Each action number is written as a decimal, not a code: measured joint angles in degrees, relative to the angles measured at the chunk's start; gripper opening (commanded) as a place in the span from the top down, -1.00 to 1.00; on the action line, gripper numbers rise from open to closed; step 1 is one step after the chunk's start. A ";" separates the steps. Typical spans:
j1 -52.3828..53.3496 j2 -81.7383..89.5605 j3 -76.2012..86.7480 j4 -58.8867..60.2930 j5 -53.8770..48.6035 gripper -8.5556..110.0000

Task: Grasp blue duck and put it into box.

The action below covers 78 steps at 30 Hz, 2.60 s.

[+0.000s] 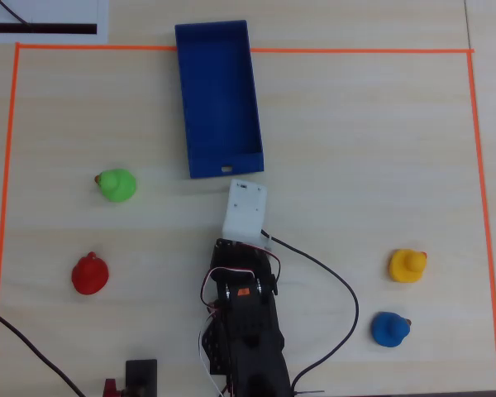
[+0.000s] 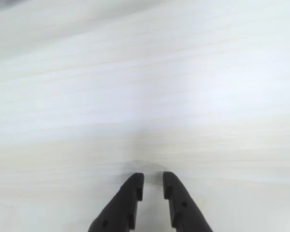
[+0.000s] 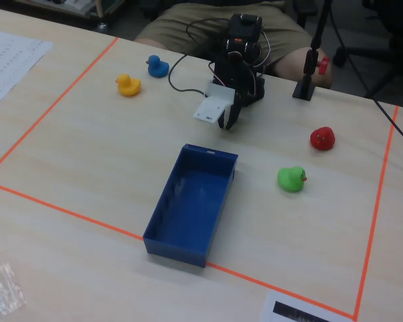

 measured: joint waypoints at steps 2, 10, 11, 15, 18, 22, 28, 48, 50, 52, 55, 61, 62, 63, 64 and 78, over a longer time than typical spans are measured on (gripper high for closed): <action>-0.70 0.00 0.00 0.00 0.00 0.81; 1.85 0.00 0.00 0.00 0.00 0.83; 2.29 0.00 0.00 0.00 0.00 0.83; 2.72 0.00 0.00 0.00 0.00 0.85; 4.66 -0.79 -0.09 -0.53 -0.97 0.85; 11.95 -10.11 -5.63 -4.39 -3.52 0.73; 29.71 -36.83 -37.88 0.70 -6.24 0.48; 93.78 -82.00 -97.73 -2.11 -32.70 0.36; 95.71 -83.06 -94.57 -5.54 -34.89 0.36; 98.00 -83.06 -90.79 -9.05 -37.44 0.36; 101.43 -83.06 -83.58 -15.12 -41.04 0.36; 104.33 -85.17 -67.50 -30.67 -45.79 0.35; 104.59 -85.25 -64.78 -33.05 -46.41 0.35; 104.85 -85.43 -62.23 -35.33 -46.76 0.35; 105.03 -85.78 -59.94 -37.35 -46.93 0.35; 104.24 -85.78 -49.31 -43.68 -46.93 0.35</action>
